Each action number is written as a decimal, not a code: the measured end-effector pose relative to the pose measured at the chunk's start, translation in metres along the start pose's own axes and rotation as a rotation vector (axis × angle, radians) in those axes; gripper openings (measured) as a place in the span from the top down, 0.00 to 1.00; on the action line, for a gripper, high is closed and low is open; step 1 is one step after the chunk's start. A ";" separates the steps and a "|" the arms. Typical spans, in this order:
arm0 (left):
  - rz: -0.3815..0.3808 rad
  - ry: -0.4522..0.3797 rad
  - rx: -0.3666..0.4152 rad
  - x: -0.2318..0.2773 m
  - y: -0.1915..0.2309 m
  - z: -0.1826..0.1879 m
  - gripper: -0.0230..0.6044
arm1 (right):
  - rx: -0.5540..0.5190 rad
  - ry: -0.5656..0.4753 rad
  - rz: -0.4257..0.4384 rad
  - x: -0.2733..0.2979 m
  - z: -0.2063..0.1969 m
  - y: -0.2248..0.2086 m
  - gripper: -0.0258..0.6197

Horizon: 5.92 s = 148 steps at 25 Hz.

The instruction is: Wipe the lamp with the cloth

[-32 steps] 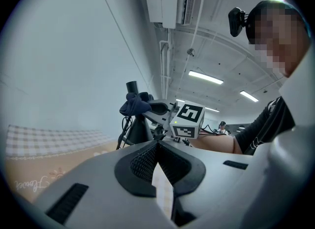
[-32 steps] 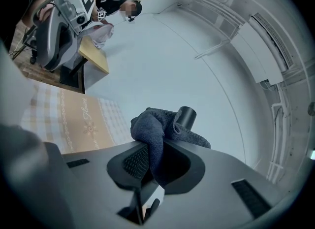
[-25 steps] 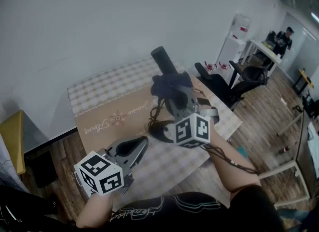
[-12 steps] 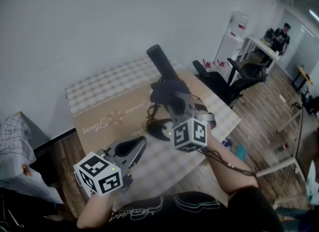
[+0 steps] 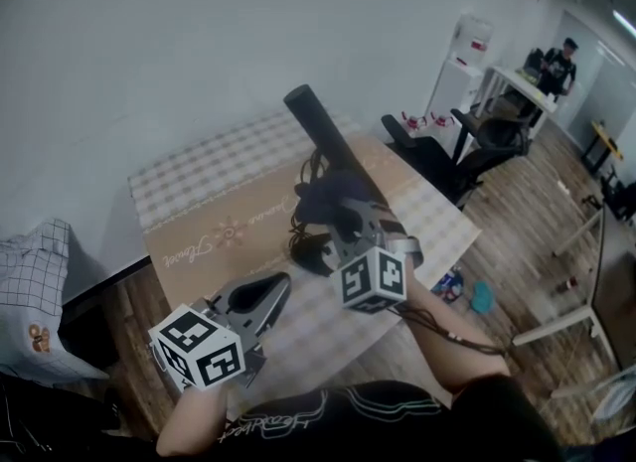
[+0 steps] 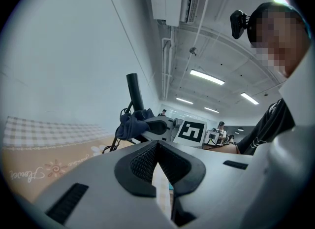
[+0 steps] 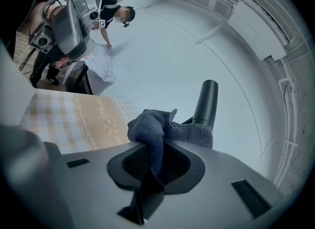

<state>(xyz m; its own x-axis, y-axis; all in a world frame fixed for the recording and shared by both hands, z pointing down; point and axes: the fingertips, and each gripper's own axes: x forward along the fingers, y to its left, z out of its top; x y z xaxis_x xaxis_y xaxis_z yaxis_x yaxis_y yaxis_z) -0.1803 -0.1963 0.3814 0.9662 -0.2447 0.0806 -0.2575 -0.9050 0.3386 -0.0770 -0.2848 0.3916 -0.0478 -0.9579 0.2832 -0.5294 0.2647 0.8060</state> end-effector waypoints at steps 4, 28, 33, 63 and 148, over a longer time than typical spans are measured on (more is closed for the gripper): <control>0.001 0.011 -0.003 0.007 0.011 0.005 0.97 | 0.011 0.006 0.007 0.010 -0.004 -0.001 0.87; -0.015 0.069 -0.042 0.016 0.019 -0.013 0.97 | 0.417 -0.025 0.241 -0.016 -0.023 0.046 0.87; -0.022 0.075 -0.048 0.017 0.017 -0.015 0.97 | 0.516 -0.065 0.262 -0.038 -0.020 0.044 0.87; 0.293 -0.034 0.009 0.086 -0.019 0.035 0.97 | 0.489 -0.534 0.322 -0.064 -0.003 -0.139 0.87; 0.426 -0.075 -0.058 0.118 -0.061 -0.012 0.97 | -0.076 -0.472 0.369 -0.029 -0.075 -0.044 0.87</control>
<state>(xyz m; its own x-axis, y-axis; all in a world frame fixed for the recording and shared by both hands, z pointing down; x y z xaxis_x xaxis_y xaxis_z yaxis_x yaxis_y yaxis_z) -0.0504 -0.1660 0.3816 0.7700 -0.6185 0.1566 -0.6298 -0.6974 0.3421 0.0112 -0.2603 0.3865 -0.5968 -0.7427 0.3038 -0.3453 0.5794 0.7383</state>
